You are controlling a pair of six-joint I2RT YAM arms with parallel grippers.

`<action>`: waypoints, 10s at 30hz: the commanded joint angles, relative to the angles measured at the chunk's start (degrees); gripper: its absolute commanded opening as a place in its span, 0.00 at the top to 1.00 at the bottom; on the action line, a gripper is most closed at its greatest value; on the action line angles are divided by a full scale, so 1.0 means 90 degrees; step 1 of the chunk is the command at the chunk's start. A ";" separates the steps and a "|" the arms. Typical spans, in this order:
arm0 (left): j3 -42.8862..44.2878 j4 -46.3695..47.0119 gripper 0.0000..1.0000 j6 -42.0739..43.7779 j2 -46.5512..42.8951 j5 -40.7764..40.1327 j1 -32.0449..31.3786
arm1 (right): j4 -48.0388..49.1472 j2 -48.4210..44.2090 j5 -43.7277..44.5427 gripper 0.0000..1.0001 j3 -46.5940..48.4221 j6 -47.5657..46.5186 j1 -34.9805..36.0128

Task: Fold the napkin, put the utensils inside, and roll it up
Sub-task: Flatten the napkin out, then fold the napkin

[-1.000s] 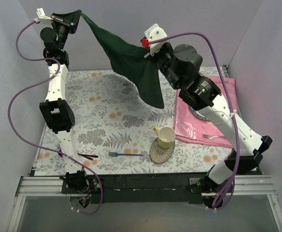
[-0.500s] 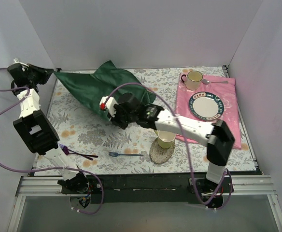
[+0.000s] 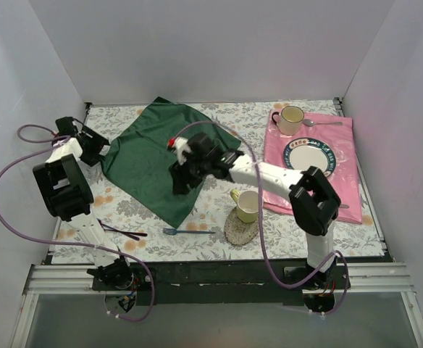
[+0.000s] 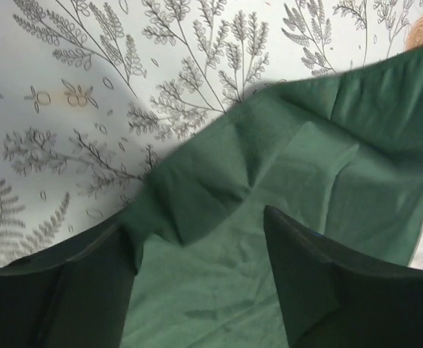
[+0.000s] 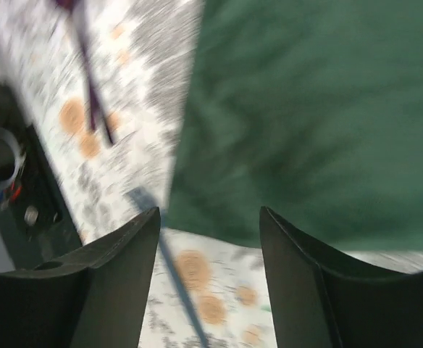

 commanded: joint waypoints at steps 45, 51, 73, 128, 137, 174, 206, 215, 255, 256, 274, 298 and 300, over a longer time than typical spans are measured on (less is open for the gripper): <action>-0.1810 0.0141 0.41 -0.0343 -0.2612 -0.0248 -0.3830 | -0.1412 0.2216 0.3466 0.99 0.2923 0.0406 -0.4045; -0.1457 -0.0173 0.40 -0.0304 -0.2465 -0.0355 -0.3820 | -0.1227 0.1982 0.3428 0.99 0.2866 0.0200 -0.4064; -0.1546 0.0062 0.19 -0.0186 -0.3373 -0.0033 -0.4005 | -0.0522 0.2400 0.2069 0.65 0.2210 0.0503 -0.3967; -0.2764 -0.0582 0.95 -0.1318 -0.1782 -0.1166 -0.2736 | -0.0347 0.0106 0.1903 0.72 0.0239 0.0132 -0.0599; -0.3283 -0.1051 0.99 -0.1778 -0.2191 -0.1225 -0.2736 | -0.0084 -0.0021 0.2392 0.81 -0.0581 0.0131 -0.0216; -0.2482 -0.1365 0.25 -0.0442 -0.3198 -0.1811 -0.0569 | -0.0631 -0.0937 0.1602 0.48 -0.0688 -0.0308 -0.0031; -0.1906 -0.0544 0.61 0.1240 -0.1118 -0.2992 -0.0118 | 0.0161 -0.2541 0.1357 0.50 -0.2203 -0.0279 -0.0568; -0.2151 -0.0261 0.78 0.1093 -0.0854 -0.3041 -0.0197 | 0.0141 -0.2589 0.1406 0.50 -0.2223 -0.0288 -0.0558; 0.2359 -0.1013 1.00 0.0575 0.0541 -0.3012 -0.5274 | -0.0347 -0.2941 0.2089 0.50 -0.1998 0.0512 -0.2804; 0.2477 -0.1003 1.00 0.0614 0.0658 -0.3002 -0.5401 | -0.0347 -0.2960 0.2118 0.50 -0.1998 0.0503 -0.2833; 0.4187 -0.0837 1.00 0.0829 0.1851 -0.2807 -0.6251 | -0.0220 -0.2784 0.2079 0.50 -0.2223 0.0766 -0.3244; 0.4470 -0.0378 1.00 0.1435 0.2144 -0.2768 -0.6984 | -0.0093 -0.2970 0.1982 0.50 -0.2486 0.0825 -0.3556; 0.4568 -0.0378 1.00 0.1396 0.2212 -0.2709 -0.7013 | -0.0113 -0.2980 0.2030 0.50 -0.2486 0.0844 -0.3566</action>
